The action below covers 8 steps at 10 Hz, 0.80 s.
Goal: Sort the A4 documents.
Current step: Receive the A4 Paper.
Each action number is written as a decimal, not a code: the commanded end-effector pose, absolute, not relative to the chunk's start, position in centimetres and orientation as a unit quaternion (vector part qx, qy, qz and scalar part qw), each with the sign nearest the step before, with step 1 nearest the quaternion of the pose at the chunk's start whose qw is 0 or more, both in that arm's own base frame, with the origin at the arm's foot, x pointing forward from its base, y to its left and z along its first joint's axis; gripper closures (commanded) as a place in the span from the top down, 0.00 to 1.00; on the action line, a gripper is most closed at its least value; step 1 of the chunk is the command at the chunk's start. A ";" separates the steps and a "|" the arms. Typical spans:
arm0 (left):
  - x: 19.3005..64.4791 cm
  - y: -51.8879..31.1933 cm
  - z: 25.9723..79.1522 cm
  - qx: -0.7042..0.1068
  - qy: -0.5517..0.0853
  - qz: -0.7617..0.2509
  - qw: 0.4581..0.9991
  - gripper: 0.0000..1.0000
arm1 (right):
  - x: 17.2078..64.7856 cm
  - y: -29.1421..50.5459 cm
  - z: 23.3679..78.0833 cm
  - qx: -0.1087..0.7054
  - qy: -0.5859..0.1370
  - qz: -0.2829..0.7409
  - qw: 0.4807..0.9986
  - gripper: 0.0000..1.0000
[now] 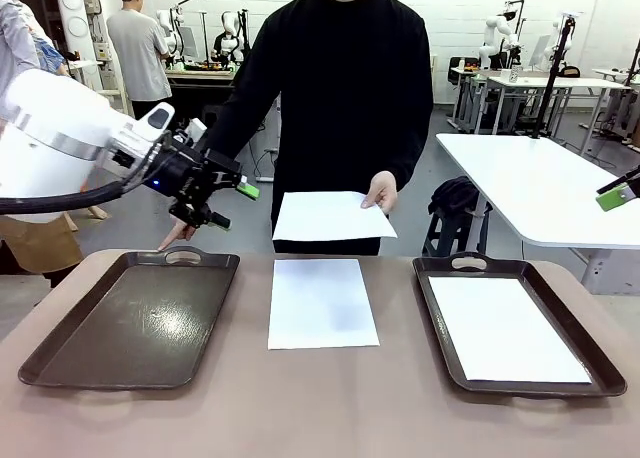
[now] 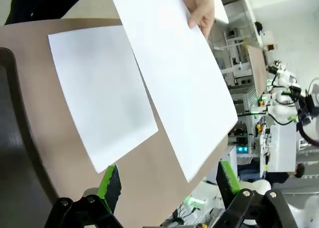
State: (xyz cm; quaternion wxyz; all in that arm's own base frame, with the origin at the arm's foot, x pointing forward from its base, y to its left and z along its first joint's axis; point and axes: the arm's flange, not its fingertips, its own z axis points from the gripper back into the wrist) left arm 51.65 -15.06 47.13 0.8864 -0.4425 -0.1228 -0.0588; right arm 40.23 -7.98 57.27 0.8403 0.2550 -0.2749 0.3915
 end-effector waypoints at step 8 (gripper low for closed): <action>58.6 -19.4 42.1 -0.549 -0.087 -0.005 0.831 1.00 | 40.3 -7.9 57.2 0.254 -0.276 0.391 0.841 1.00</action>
